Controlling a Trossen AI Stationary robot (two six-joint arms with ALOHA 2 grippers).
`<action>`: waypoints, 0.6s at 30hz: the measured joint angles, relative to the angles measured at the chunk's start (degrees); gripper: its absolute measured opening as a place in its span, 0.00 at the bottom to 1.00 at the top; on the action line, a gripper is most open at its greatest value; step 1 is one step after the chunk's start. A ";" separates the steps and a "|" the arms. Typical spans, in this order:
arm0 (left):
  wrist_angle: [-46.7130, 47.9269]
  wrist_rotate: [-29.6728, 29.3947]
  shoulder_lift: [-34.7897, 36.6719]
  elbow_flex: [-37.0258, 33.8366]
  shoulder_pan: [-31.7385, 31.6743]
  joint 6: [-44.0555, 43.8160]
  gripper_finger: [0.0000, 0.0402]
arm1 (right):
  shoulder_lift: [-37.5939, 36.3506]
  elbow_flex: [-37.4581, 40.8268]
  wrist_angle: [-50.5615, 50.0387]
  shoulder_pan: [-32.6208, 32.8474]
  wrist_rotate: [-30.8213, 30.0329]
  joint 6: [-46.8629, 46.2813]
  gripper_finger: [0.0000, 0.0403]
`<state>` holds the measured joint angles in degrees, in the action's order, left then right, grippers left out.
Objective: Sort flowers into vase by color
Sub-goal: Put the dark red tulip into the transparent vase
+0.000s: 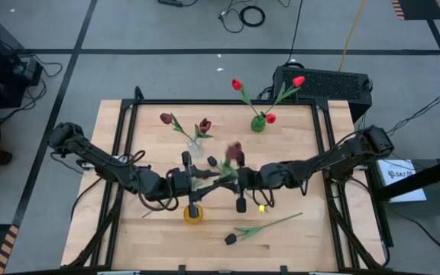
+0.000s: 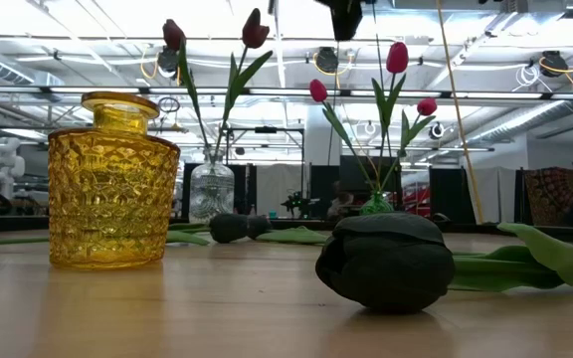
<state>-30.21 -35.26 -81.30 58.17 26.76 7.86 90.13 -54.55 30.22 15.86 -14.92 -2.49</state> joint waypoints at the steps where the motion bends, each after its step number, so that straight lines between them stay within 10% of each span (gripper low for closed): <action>1: -0.01 -0.93 0.01 0.00 0.00 0.00 0.36 | -0.21 0.00 -1.32 -0.22 -0.01 -0.68 0.01; 18: 4.87 -7.79 0.03 0.00 -1.92 -1.44 0.36 | -0.44 0.00 -8.70 -1.60 -0.02 -2.97 0.00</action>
<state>-25.34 -43.05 -81.26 58.17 24.85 6.42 89.69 -54.55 21.52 14.26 -14.94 -5.46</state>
